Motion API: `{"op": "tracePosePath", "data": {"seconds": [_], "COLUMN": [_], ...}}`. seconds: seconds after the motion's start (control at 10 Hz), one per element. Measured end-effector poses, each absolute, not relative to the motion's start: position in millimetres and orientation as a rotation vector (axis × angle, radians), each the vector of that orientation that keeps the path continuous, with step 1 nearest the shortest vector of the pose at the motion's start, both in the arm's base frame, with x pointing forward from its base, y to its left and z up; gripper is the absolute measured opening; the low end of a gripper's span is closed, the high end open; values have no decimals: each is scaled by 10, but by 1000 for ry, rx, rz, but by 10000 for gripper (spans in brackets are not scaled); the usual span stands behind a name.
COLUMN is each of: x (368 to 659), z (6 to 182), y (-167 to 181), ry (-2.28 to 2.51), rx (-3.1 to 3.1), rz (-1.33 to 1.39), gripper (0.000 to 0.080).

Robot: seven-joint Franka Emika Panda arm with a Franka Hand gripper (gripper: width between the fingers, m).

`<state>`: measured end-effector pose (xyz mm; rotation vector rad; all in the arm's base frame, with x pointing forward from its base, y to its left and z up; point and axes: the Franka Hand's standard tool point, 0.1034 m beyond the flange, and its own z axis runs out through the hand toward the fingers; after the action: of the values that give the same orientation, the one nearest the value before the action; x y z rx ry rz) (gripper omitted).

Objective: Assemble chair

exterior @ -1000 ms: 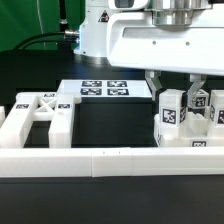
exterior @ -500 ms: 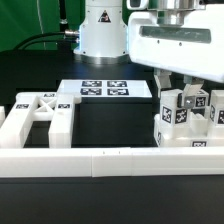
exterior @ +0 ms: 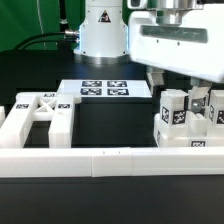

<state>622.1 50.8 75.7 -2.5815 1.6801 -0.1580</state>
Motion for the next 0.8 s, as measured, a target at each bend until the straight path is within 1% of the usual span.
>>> {"op": "tracePosePath", "data": {"seconds": [0.1, 0.5, 0.8], "x": [6243, 6285, 6288], "z": [789, 828, 827], "y": [455, 320, 420], "ry": [1447, 817, 608], "rx": [-2725, -2996, -3050], "rz": [-172, -213, -217], "gripper": [641, 649, 649]}}
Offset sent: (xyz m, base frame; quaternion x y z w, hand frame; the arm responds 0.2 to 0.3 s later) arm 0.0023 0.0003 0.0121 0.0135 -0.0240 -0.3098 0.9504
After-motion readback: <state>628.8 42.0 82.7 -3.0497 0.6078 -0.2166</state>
